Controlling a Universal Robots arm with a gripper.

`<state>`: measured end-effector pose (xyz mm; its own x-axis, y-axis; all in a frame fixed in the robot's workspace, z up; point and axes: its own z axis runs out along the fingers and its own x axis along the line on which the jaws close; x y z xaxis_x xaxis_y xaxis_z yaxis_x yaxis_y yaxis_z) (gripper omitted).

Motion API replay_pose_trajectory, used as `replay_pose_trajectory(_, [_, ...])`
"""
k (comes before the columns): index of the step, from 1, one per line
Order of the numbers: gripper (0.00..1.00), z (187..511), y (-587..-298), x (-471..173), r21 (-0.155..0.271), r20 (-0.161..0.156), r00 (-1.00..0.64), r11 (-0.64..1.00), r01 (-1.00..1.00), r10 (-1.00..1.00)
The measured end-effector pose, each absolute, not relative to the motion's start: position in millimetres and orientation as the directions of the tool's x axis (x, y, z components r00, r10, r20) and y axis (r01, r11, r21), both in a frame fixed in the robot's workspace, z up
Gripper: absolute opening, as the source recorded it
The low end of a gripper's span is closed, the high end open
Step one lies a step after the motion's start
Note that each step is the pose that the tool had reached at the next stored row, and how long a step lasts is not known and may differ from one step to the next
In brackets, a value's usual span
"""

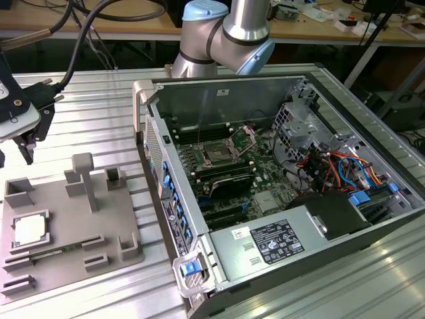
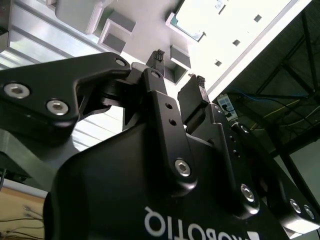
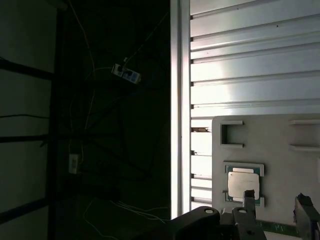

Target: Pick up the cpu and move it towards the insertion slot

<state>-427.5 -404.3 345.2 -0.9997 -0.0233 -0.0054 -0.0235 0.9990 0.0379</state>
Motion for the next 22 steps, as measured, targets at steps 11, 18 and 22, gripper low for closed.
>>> replay_pose_trajectory(11, [0.40, 344.8, -406.0, -429.3, 0.038, -0.006, -1.000, 0.999, -0.024, -0.024])
replay_pose_trajectory(18, [0.40, 328.4, -416.4, -434.3, 0.044, -0.007, -1.000, 0.999, -0.026, -0.026])
replay_pose_trajectory(22, [0.40, 321.1, -420.4, -437.6, 0.049, -0.007, -0.999, 0.997, -0.051, -0.051])
